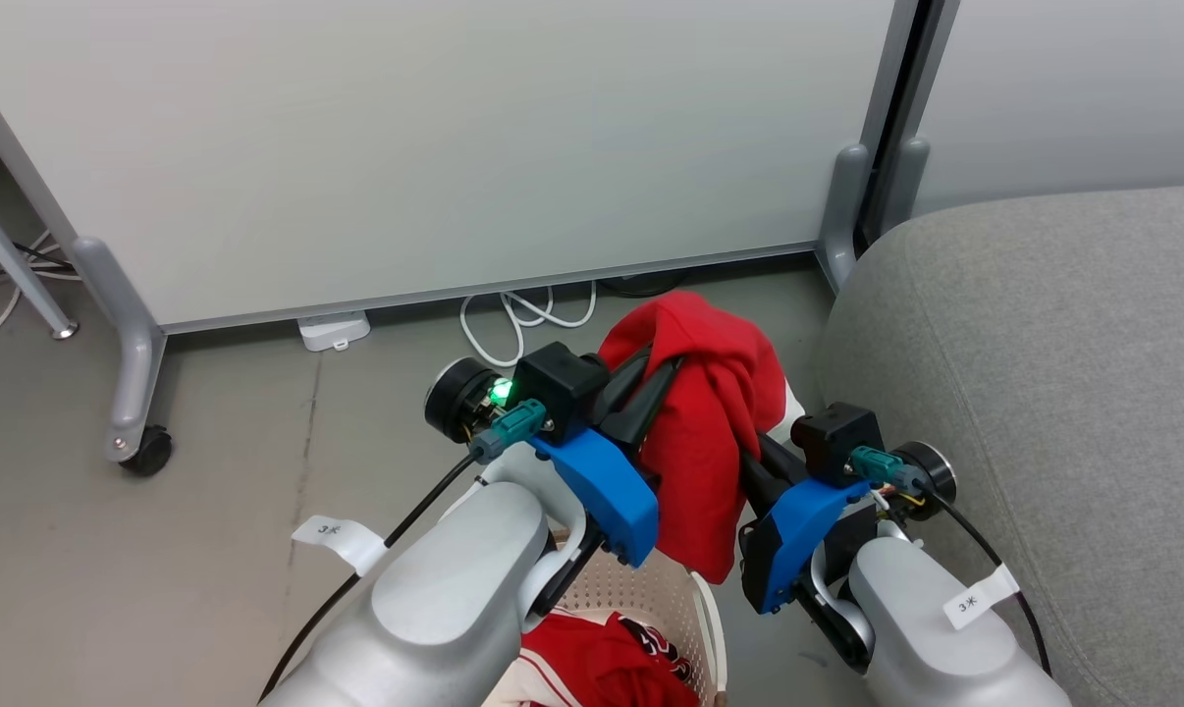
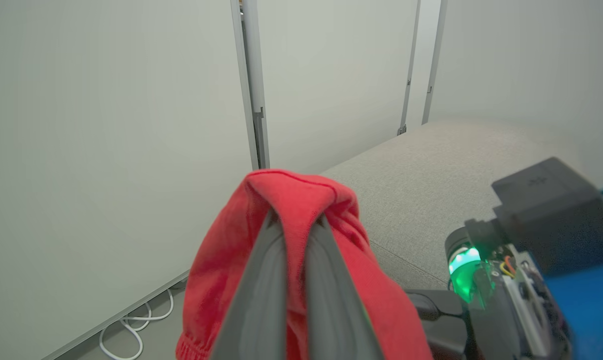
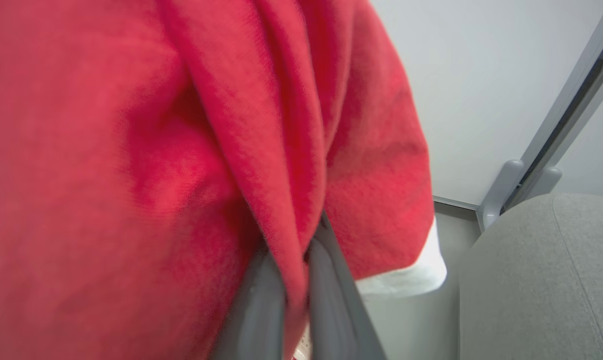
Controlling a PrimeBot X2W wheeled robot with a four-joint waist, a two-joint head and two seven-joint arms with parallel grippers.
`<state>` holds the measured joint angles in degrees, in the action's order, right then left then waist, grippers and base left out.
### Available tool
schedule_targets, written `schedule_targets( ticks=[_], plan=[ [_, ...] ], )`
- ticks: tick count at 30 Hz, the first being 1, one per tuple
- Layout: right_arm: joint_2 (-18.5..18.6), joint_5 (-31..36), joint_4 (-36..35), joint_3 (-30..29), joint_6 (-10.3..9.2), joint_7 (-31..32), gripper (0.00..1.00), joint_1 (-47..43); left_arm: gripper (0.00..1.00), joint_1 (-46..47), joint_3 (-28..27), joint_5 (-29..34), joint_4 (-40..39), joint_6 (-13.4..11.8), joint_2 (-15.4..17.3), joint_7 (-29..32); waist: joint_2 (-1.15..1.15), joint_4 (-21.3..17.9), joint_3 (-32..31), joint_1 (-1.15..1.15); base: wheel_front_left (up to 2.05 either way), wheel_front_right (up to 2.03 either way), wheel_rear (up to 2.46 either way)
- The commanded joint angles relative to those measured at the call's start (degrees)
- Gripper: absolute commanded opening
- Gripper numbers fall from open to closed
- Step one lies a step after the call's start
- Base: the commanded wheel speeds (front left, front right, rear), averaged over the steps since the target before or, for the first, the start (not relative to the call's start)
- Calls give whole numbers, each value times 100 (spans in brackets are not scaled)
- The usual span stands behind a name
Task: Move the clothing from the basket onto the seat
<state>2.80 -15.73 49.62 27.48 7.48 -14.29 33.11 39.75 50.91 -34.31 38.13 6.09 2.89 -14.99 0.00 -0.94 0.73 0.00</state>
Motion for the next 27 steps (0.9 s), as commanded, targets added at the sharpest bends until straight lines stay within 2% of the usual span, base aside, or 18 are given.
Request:
schedule_targets(
  ticks=[1, 2, 4, 13, 19, 27],
  plan=[
    [17, -10, 24, 8, 3, -44, 0, 85, 25, 17, -7, -29, 18, -11, 2, -30, 0, 0, -9, 0, 0, 0, 0],
    [17, -17, 35, 10, 3, -44, 0, 86, 40, 9, -9, -39, 28, -10, 2, -30, 0, 0, -12, 0, 0, 0, 0],
    [17, -33, 50, 7, 3, -59, 0, 96, 100, -27, 34, -51, 80, 12, 2, -29, 0, -4, -20, 0, 0, 0, 0],
    [17, -56, 64, -79, 3, -87, 0, 144, 100, -256, -123, -10, 0, 56, 66, -29, 0, -13, -45, 0, 0, 0, 0],
    [16, 59, 17, -269, 3, -95, 0, 145, 100, -860, -685, 196, -616, 62, 343, -23, 0, -29, -20, 0, 0, 0, 0],
    [16, 160, -337, -520, 3, -98, 0, 34, 100, -1929, -1842, 686, -1685, -31, 624, -23, 0, -110, 58, 0, 0, 0, 0]
  ],
)
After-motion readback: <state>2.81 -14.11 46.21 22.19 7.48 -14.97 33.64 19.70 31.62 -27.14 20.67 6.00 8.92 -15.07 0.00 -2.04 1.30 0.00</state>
